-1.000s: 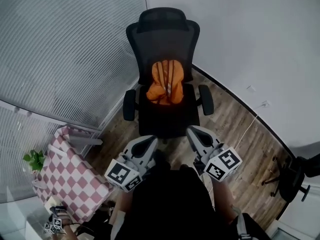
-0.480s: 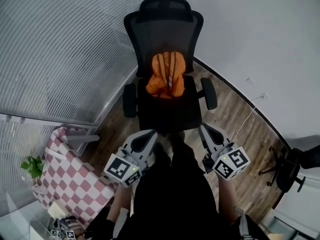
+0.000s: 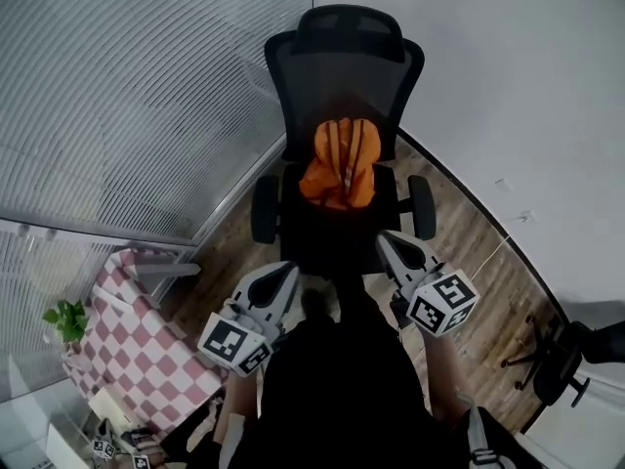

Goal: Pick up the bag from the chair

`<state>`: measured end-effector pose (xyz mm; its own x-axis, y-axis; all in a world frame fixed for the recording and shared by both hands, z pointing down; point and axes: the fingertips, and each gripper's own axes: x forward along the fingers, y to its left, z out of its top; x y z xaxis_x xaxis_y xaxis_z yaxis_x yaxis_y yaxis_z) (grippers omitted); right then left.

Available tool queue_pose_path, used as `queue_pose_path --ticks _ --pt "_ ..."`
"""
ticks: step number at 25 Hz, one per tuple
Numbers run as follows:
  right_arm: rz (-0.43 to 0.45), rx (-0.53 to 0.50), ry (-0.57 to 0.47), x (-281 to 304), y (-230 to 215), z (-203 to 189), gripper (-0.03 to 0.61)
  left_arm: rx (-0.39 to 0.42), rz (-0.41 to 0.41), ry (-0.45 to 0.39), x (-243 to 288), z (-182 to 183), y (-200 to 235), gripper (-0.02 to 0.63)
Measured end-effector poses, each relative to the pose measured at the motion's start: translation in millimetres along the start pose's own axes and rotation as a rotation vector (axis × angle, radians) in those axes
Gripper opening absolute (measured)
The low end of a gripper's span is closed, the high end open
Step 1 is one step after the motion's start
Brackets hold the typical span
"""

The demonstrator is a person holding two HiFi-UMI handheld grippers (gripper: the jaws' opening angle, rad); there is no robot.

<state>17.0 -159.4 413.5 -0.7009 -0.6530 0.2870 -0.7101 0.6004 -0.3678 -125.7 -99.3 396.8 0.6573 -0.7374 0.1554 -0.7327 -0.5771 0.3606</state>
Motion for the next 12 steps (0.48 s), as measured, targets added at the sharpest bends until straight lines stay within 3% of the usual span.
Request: queue_pose_path --ticks 12 --pt "0.096 -0.014 0.12 98 -99 21 0.02 -0.014 0.091 0.012 94 26 17 0.034"
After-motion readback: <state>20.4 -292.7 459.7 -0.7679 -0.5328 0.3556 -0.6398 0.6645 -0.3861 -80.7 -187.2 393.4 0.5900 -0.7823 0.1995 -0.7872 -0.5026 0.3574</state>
